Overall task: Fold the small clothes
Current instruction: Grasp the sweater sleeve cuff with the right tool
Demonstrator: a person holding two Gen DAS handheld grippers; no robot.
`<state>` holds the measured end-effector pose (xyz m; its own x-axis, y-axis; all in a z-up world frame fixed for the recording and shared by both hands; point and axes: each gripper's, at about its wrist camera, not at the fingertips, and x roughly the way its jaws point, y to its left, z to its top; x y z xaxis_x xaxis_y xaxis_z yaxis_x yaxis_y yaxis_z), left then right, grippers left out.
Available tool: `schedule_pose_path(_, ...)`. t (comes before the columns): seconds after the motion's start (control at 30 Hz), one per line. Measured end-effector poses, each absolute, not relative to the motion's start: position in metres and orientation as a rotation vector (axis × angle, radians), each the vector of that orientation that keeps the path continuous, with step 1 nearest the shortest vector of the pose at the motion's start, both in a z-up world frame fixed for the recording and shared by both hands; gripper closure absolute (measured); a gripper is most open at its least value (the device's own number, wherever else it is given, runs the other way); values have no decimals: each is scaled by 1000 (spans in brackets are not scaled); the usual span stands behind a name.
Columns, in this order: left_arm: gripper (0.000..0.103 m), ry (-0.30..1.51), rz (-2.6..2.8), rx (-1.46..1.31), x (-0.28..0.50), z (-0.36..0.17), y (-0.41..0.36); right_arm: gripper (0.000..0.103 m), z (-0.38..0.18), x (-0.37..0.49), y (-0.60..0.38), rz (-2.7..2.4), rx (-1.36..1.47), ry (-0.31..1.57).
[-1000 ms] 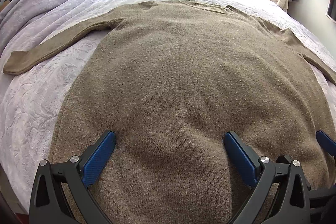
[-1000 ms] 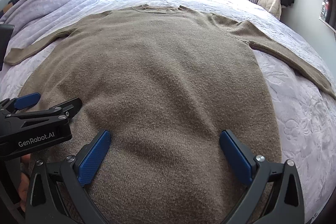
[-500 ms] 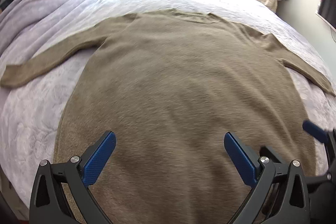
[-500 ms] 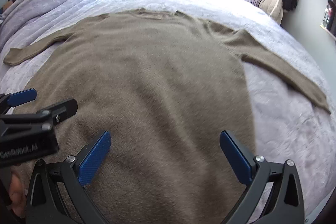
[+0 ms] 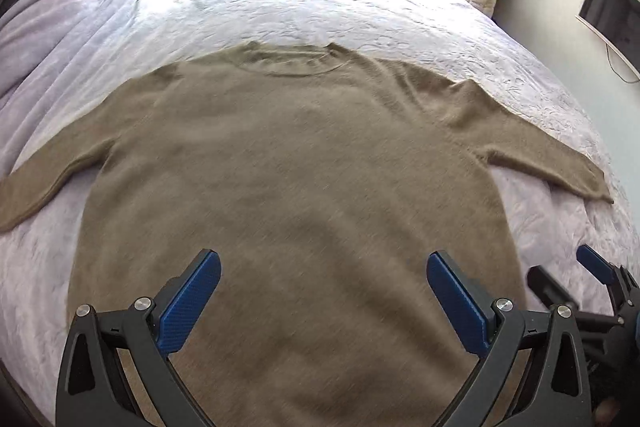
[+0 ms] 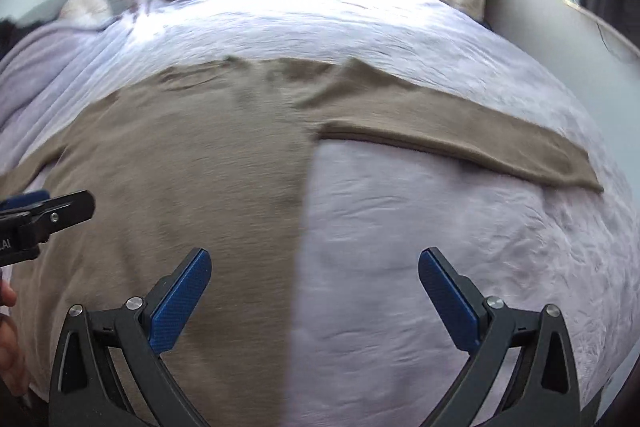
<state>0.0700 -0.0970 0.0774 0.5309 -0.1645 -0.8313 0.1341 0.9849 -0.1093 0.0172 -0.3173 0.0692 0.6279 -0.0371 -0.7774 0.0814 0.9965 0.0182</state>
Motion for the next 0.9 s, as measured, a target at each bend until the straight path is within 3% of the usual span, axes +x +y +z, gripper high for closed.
schedule_pose_path(0.53, 0, 1151, -154, 0, 203, 52, -195, 0, 52, 68, -526, -374, 360, 985)
schedule_pose_path(0.77, 0, 1207, -197, 28, 252, 26, -255, 1, 41, 79, -574, -367, 517, 934)
schedule_pose_path(0.87, 0, 1198, -257, 82, 249, 18, -289, 15, 44, 90, -580, -373, 492, 897)
schedule_pose_path(0.9, 0, 1176, -280, 119, 244, 19, -300, 25, 43, 94, -585, -377, 490, 893)
